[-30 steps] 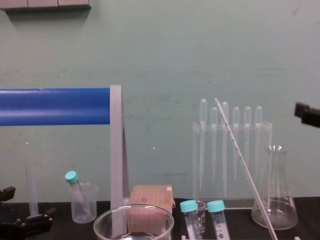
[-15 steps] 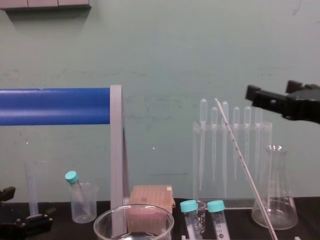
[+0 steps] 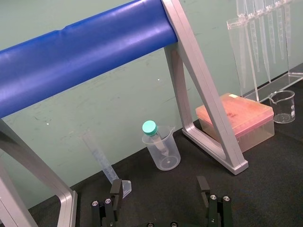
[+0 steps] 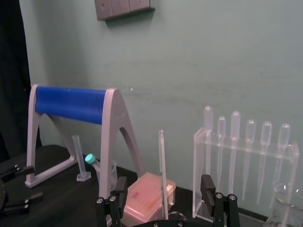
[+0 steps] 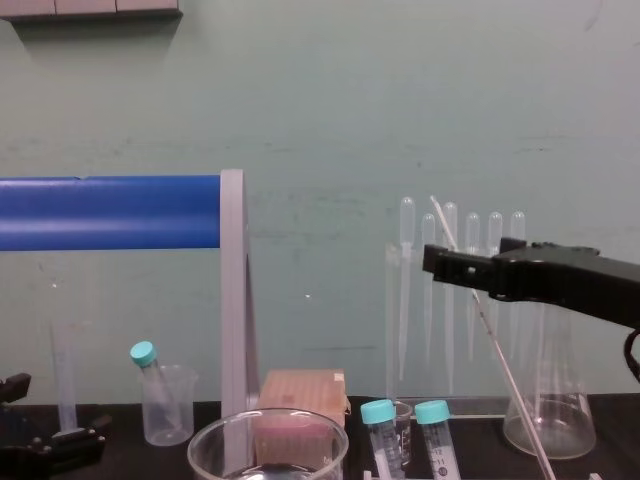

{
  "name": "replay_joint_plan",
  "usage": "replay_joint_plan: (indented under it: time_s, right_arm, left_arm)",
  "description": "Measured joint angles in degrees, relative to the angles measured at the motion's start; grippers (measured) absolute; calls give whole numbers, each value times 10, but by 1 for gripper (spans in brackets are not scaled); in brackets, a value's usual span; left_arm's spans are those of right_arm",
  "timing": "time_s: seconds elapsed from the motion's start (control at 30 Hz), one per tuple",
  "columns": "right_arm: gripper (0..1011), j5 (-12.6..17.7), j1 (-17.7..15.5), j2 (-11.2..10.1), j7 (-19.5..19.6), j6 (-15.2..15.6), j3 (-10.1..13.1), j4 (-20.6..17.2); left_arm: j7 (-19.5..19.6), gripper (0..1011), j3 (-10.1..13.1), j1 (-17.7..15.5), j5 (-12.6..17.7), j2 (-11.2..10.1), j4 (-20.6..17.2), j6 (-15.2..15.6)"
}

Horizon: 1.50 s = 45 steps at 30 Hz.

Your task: Hold the thermometer with one hand and immerse one end into the beaker, then reinsert it into the test tube rack.

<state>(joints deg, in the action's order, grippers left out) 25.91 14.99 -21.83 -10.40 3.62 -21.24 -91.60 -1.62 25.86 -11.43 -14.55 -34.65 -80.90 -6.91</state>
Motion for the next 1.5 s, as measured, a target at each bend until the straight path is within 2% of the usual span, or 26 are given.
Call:
replay_joint_plan:
  time_s: [0.33, 0.57, 1.1, 1.5]
  right_arm:
    - [1002, -1, 20, 14, -15, 55, 4, 14]
    - [1002, 2, 25, 21, -28, 75, 11, 20]
    - [1003, -7, 33, 35, -43, 93, 19, 43]
    - [1002, -10, 37, 37, -50, 92, 19, 47]
  left_arm:
    - [0, 1008, 0, 0, 0, 0, 0, 0]
    - [0, 1008, 0, 0, 0, 0, 0, 0]
    - [0, 1008, 0, 0, 0, 0, 0, 0]
    - [0, 1008, 0, 0, 0, 0, 0, 0]
